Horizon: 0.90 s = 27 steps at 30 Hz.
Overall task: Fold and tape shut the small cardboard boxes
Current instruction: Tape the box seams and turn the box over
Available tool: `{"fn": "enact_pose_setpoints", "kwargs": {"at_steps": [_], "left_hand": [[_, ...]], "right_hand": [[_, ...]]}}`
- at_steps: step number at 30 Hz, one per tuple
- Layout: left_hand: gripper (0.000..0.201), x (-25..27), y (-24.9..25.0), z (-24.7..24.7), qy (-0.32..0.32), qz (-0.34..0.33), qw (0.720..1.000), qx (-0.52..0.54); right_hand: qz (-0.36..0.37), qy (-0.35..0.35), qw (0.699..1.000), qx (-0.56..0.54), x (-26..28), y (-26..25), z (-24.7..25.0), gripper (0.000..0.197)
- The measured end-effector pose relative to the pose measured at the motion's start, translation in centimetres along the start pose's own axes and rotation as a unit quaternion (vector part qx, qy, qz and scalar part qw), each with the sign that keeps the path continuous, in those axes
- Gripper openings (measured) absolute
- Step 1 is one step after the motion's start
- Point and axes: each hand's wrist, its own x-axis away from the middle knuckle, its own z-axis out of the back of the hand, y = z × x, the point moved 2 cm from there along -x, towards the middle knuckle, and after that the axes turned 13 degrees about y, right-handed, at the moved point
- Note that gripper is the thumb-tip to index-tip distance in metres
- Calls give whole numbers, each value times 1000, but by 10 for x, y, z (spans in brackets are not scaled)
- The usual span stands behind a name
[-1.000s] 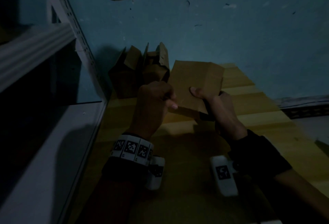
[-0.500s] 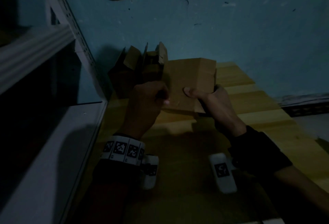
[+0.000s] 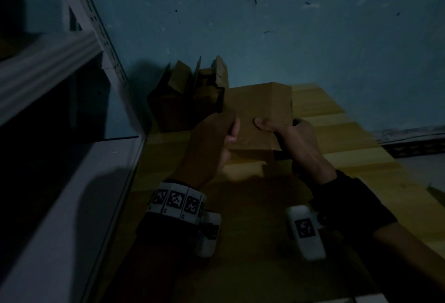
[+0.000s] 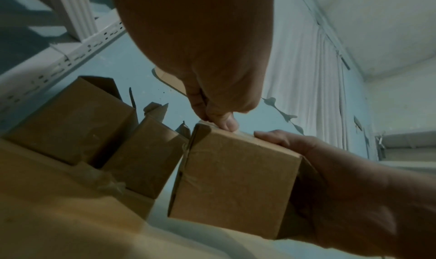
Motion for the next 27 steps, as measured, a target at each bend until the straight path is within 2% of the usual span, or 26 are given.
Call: {"fn": "enact_pose_setpoints", "kwargs": {"at_steps": [2,5,8,11,13,15,17,20,23,27], "left_hand": [[37,-1,1,-3,-6,11,999,29],[39,-2,2,-8,-13,54,996,77],[47,1,2,-8,-15,78,989,121],[32,1,7,2,18,103,989,104],[32,-1,12,7,48,124,985,110],[37,-3,12,9,73,116,984,115],[43,-4,9,9,82,81,990,82],[31,-5,7,4,90,44,992,78],[14,-5,6,2,125,55,982,131],[13,-6,7,3,137,57,979,144]], "right_hand": [[-8,14,1000,1,-1,0,0,55],[-14,23,1000,-1,-1,0,1,46],[-11,28,999,-10,-3,-2,5,54],[2,30,1000,0,-4,-5,6,66],[1,30,1000,-3,-5,-4,7,67],[-1,29,1000,-6,-5,-3,7,65],[1,29,1000,-8,-5,-3,6,72],[11,35,999,-14,-5,-3,6,75],[20,49,998,-21,-5,-5,6,75],[37,51,997,-46,-7,-7,6,72]]}}
